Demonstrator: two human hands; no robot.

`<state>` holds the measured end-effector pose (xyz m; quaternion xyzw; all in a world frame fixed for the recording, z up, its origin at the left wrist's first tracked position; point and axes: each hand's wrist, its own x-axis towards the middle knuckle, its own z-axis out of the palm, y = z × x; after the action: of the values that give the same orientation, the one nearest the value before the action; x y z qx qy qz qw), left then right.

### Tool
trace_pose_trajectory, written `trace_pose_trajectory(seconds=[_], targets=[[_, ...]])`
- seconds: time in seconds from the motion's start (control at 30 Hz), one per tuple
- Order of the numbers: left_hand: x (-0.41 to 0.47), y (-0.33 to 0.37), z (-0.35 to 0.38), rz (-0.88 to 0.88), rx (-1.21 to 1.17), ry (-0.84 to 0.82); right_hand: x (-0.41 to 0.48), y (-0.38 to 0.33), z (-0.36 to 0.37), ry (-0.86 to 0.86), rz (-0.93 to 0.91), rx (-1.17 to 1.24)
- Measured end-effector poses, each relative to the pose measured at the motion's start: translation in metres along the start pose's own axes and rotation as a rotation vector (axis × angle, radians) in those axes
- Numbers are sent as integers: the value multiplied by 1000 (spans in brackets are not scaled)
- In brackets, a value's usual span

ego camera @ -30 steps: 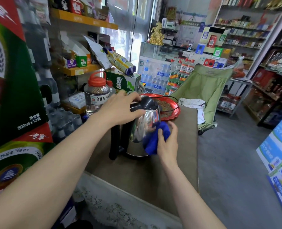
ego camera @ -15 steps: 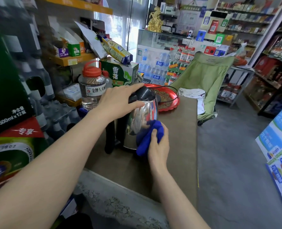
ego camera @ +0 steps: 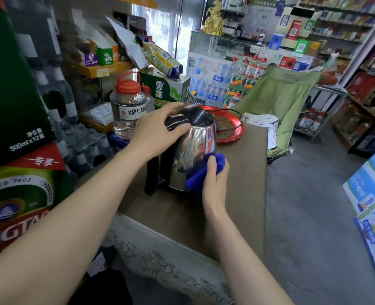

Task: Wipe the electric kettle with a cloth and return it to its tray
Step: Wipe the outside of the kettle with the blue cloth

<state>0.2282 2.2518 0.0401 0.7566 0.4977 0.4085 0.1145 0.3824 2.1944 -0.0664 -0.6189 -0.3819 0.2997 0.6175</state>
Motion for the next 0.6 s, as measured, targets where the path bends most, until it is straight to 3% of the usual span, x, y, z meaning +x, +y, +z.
trace_pose_trajectory(seconds=[0.2, 0.4, 0.5, 0.6], targets=[[-29, -26, -3, -58, -231, 185, -10, -42, 20, -140, -718, -395], [-25, -28, -5, -59, -290, -33, -3, 9, 6, -205, -1149, -893], [-21, -21, 6, -20, -286, -95, 5, 15, -20, -300, -1289, -1075], [-30, -21, 10, -53, -314, -80, 22, -11, -29, -251, -1195, -954]])
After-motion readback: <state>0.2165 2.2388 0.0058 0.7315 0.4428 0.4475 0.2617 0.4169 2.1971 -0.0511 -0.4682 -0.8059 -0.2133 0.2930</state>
